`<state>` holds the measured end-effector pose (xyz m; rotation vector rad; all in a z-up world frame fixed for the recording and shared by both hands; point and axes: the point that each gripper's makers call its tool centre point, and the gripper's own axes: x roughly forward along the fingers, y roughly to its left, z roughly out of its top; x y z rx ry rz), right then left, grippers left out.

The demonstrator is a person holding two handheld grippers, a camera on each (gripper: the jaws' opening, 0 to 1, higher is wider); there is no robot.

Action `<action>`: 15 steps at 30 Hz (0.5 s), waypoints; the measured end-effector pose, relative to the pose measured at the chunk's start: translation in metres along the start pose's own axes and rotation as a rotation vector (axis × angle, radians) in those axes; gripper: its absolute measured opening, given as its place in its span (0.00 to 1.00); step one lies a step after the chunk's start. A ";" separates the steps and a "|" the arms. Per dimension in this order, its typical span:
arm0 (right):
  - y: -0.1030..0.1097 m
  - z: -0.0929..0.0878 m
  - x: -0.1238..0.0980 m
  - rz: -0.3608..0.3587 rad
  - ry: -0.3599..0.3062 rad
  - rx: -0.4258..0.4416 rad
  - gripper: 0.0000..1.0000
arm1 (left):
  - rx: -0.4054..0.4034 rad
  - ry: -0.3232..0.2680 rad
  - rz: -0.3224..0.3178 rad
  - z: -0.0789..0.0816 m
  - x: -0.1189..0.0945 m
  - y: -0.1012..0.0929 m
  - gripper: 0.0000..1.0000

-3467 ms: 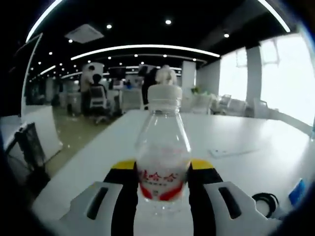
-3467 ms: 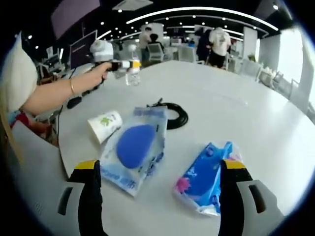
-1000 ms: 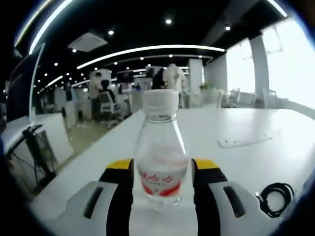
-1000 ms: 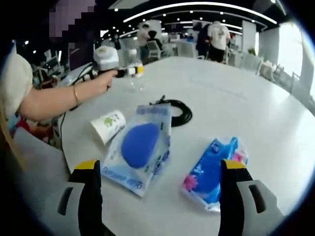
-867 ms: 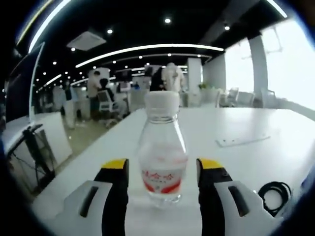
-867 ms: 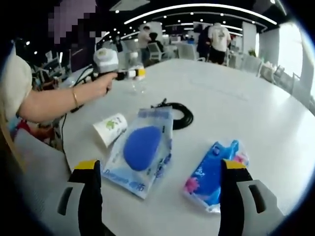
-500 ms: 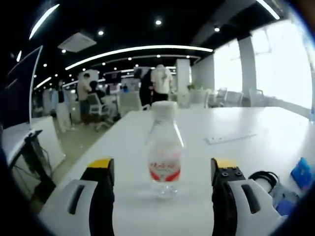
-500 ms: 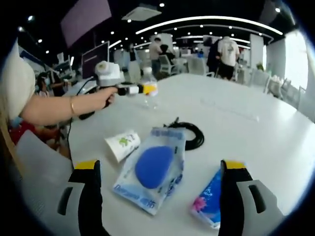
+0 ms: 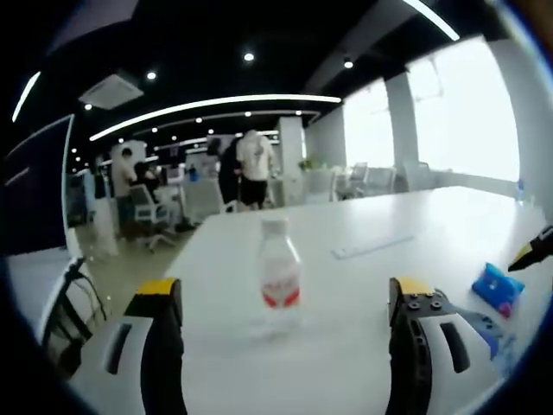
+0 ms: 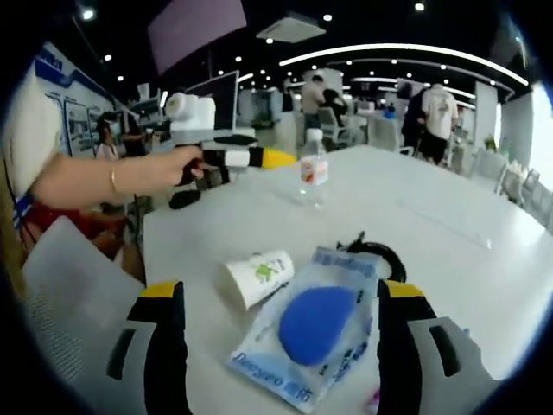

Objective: Arrange the tabletop items into an orderly group along one side of the table until the central work area is clear of visible clutter.

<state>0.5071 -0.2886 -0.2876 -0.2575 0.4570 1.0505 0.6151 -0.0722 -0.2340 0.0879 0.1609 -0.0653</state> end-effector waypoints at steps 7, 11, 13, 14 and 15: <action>0.010 -0.001 0.018 0.007 0.009 -0.060 0.71 | -0.018 -0.003 -0.019 0.004 -0.038 -0.001 0.98; 0.017 -0.003 0.032 0.025 0.020 -0.078 0.63 | -0.009 -0.009 -0.028 0.004 -0.057 -0.005 0.98; 0.020 -0.005 0.037 0.036 0.031 -0.077 0.64 | -0.012 -0.017 -0.026 0.005 -0.066 -0.004 0.95; 0.022 -0.006 0.040 0.041 0.034 -0.087 0.63 | -0.014 -0.023 -0.020 0.006 -0.070 -0.003 0.95; 0.022 -0.008 0.041 0.039 0.040 -0.097 0.63 | -0.016 -0.028 -0.023 0.007 -0.073 -0.002 0.95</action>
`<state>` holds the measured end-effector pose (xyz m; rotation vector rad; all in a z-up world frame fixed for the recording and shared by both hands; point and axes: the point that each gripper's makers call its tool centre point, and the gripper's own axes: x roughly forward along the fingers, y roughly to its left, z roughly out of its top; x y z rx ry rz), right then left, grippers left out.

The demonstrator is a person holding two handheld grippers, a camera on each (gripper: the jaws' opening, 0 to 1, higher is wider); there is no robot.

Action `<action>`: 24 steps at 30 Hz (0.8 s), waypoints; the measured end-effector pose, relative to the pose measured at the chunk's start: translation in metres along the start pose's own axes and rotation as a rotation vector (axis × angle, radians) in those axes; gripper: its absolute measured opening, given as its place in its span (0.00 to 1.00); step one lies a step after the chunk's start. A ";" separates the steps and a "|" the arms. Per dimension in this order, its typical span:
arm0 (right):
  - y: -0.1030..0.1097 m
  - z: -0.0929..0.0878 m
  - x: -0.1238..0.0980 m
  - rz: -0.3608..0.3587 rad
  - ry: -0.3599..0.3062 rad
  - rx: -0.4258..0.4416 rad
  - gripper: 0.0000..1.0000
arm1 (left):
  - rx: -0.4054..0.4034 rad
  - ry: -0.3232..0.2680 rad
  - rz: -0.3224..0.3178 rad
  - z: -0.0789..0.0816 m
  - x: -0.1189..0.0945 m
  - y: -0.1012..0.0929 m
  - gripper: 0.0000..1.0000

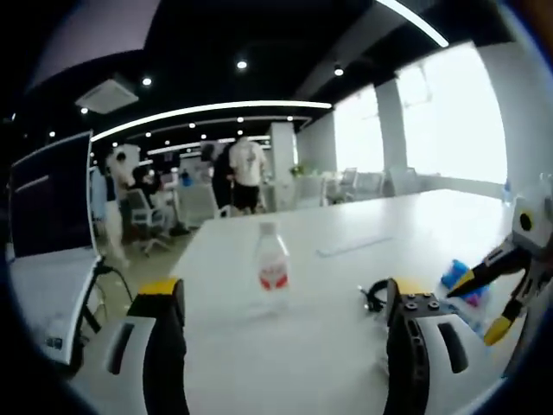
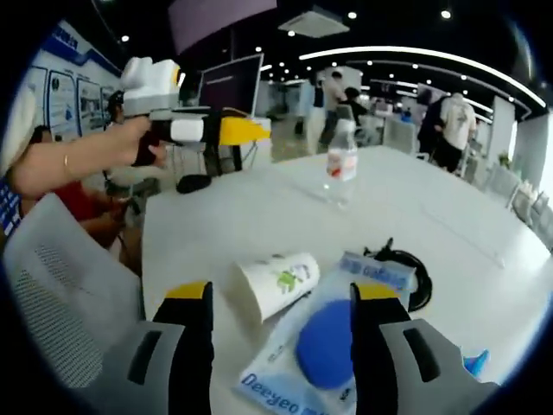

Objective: Arrange the tabletop items into an orderly group along one side of the table until the central work area is clear of visible clutter.

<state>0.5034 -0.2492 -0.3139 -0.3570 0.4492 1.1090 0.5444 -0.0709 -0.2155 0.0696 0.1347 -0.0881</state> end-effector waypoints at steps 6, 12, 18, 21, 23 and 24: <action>0.003 -0.007 0.014 0.002 0.024 -0.044 0.54 | -0.008 0.005 -0.034 0.000 -0.022 -0.008 0.95; 0.006 -0.002 0.024 -0.047 0.002 -0.164 0.30 | -0.004 0.026 -0.083 -0.009 -0.041 -0.026 0.95; 0.011 -0.013 0.035 -0.049 0.046 -0.214 0.25 | -0.002 0.058 -0.124 -0.022 -0.052 -0.044 0.95; 0.007 -0.013 0.034 -0.075 0.050 -0.222 0.13 | 0.009 0.058 -0.137 -0.023 -0.056 -0.051 0.94; 0.003 -0.011 0.035 -0.085 0.048 -0.208 0.06 | 0.009 0.058 -0.149 -0.023 -0.058 -0.056 0.94; 0.001 -0.010 0.035 -0.089 0.050 -0.206 0.04 | 0.008 0.056 -0.153 -0.023 -0.058 -0.057 0.94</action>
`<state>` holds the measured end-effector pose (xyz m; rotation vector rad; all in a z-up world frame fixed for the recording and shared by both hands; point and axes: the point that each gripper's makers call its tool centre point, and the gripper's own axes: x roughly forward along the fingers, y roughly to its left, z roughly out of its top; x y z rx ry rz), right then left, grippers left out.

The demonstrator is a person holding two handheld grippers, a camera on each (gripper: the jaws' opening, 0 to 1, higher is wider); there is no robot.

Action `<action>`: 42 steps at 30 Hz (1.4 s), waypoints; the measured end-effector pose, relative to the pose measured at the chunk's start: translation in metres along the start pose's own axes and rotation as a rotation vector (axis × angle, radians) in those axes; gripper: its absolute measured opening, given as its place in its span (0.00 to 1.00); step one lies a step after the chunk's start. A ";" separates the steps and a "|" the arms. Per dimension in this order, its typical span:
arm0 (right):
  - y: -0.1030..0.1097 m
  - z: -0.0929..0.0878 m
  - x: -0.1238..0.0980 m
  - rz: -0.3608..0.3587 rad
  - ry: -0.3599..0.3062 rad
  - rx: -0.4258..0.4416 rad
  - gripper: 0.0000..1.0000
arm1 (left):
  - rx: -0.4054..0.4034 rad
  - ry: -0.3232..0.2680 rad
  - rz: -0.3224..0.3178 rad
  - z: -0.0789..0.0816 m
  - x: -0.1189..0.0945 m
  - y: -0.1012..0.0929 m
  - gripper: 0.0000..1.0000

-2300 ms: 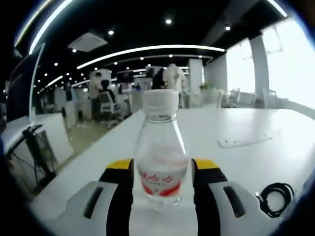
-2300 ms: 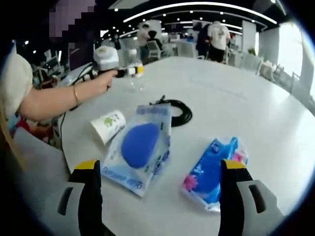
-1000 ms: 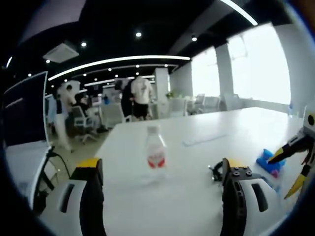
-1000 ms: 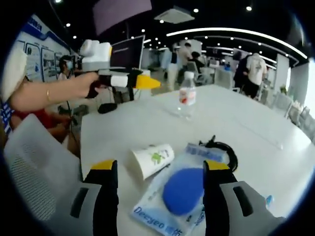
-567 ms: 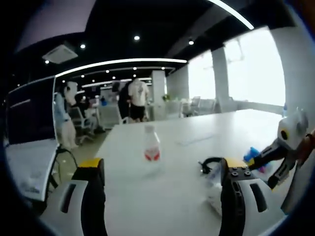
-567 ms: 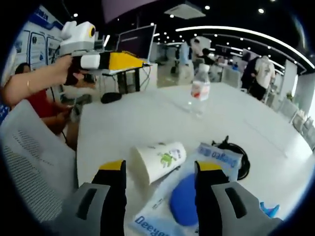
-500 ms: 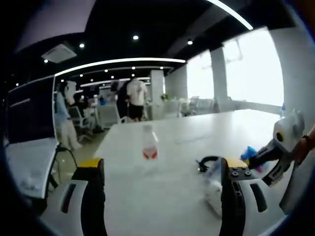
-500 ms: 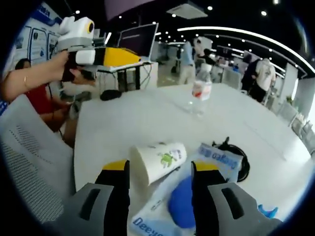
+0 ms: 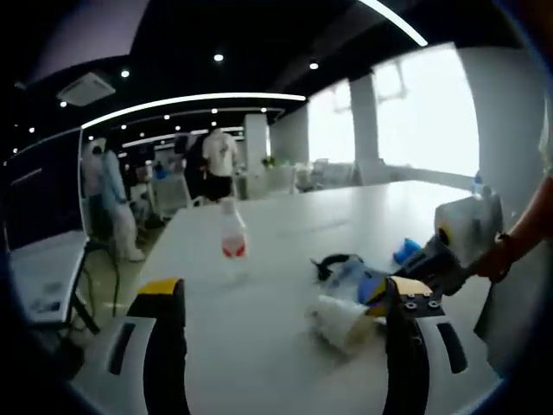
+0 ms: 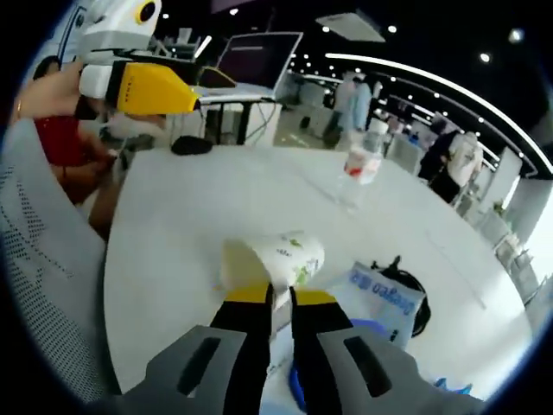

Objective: Arrange the tabletop items into an orderly group along one side of the table until the central work area is clear of visible clutter.

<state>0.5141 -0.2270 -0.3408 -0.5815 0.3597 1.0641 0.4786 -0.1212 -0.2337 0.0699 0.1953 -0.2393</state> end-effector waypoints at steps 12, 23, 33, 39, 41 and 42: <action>-0.015 0.007 -0.011 0.003 0.021 0.077 0.02 | 0.029 -0.010 -0.031 0.005 -0.007 -0.014 0.93; -0.023 0.003 -0.038 0.026 0.096 0.183 0.02 | 0.053 -0.016 -0.086 0.007 -0.008 -0.034 0.96; -0.029 -0.003 -0.071 0.049 0.180 0.309 0.02 | 0.105 -0.007 -0.179 0.005 -0.009 -0.055 0.97; -0.023 0.004 -0.095 0.108 0.194 0.432 0.02 | 0.173 0.013 -0.259 0.004 -0.007 -0.075 0.97; -0.023 0.006 -0.101 0.113 0.198 0.450 0.02 | 0.191 0.022 -0.283 0.002 -0.006 -0.083 0.97; -0.023 0.007 -0.103 0.114 0.199 0.448 0.02 | 0.194 0.020 -0.300 0.002 -0.006 -0.088 0.97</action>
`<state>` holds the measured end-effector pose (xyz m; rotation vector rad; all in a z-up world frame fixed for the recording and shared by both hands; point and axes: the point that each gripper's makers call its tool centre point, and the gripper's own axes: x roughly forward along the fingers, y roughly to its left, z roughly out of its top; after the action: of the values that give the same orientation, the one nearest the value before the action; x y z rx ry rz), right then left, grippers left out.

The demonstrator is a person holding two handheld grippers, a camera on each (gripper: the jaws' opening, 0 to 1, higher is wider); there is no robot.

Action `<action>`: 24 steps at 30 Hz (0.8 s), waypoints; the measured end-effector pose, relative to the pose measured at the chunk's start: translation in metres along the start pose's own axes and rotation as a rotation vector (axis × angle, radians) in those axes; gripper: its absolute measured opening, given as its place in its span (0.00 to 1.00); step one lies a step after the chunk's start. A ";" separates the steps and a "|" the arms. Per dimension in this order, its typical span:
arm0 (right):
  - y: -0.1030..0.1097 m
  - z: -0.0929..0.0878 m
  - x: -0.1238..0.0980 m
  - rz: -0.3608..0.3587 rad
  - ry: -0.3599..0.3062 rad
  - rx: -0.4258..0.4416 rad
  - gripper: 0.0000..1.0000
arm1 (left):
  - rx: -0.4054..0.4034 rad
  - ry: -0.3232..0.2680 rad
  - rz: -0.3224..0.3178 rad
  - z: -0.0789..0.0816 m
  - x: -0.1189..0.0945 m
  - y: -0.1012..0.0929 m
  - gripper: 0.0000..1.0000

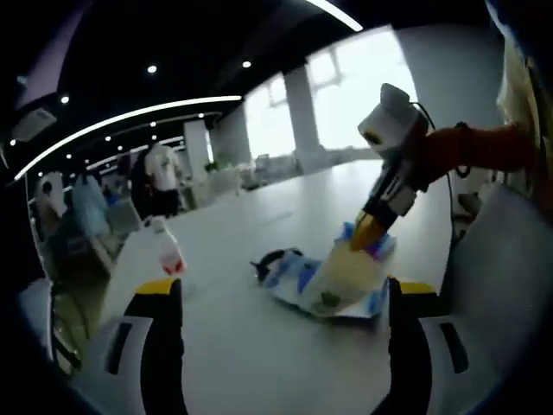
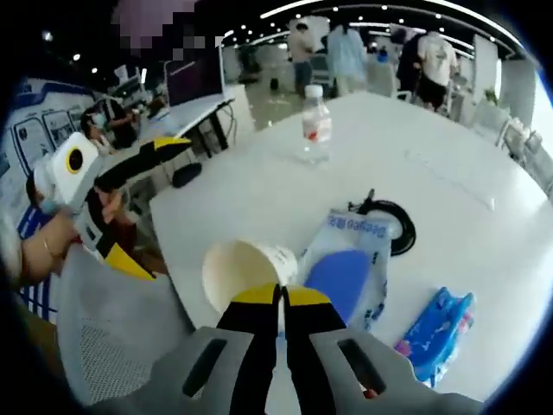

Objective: Arrange the tabletop items into an orderly group along one side of the table until the central work area is clear of visible clutter.

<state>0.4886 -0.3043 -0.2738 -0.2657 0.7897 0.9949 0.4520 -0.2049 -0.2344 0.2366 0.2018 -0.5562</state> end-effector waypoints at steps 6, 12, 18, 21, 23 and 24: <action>0.008 -0.001 -0.020 0.015 0.003 -0.003 0.02 | 0.042 0.005 -0.056 0.004 0.008 -0.020 0.98; 0.016 -0.003 -0.032 0.046 0.006 -0.003 0.02 | 0.059 -0.005 -0.125 0.010 0.016 -0.039 0.96; 0.034 0.002 -0.043 0.139 -0.012 0.044 0.02 | 0.088 0.002 -0.179 0.013 0.021 -0.055 0.91; 0.037 0.004 -0.047 0.159 -0.018 0.058 0.02 | 0.120 0.006 -0.195 0.015 0.024 -0.060 0.89; 0.038 0.004 -0.049 0.157 -0.016 0.054 0.02 | 0.134 -0.014 -0.207 0.020 0.025 -0.062 0.88; 0.038 0.004 -0.050 0.153 -0.015 0.054 0.02 | 0.138 -0.026 -0.211 0.022 0.025 -0.063 0.88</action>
<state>0.4441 -0.3138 -0.2304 -0.1523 0.8311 1.1159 0.4418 -0.2752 -0.2301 0.3448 0.1644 -0.7834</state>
